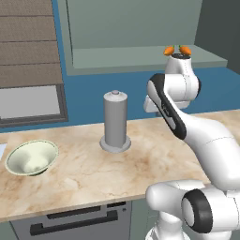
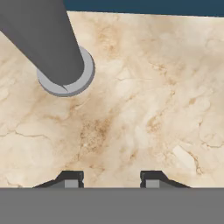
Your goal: Pick the carrots from the cabinet and place them in one bowl. Pick the garlic from the sink and place it in the other bowl.
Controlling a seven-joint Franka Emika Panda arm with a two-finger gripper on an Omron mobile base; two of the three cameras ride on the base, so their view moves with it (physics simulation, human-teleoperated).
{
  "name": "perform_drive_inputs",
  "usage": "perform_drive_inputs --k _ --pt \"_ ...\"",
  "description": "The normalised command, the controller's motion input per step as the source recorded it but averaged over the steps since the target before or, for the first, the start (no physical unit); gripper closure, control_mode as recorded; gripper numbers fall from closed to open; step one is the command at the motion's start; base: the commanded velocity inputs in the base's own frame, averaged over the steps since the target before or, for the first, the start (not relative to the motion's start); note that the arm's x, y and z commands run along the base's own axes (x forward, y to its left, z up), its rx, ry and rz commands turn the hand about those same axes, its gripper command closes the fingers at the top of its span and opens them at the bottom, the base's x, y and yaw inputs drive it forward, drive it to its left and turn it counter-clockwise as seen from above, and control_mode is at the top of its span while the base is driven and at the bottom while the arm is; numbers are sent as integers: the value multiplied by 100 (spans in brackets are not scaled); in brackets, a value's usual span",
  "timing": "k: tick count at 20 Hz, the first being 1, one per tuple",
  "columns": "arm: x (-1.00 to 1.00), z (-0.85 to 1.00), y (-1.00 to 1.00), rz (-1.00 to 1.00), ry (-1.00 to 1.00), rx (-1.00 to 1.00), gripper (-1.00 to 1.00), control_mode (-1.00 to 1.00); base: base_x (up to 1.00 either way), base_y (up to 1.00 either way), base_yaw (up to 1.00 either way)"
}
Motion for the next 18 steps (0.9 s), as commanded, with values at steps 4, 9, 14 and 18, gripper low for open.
perform_drive_inputs --k 4,9,14,18 --pt "-1 0 0 1 0 0 -100 -100 0 0 0" --pt "-29 4 0 2 -9 0 -100 -100 0 0 0" --pt "-56 30 -4 0 -42 1 -100 -100 0 0 0" --pt "-14 33 -1 -3 -44 4 -100 -100 0 0 0"
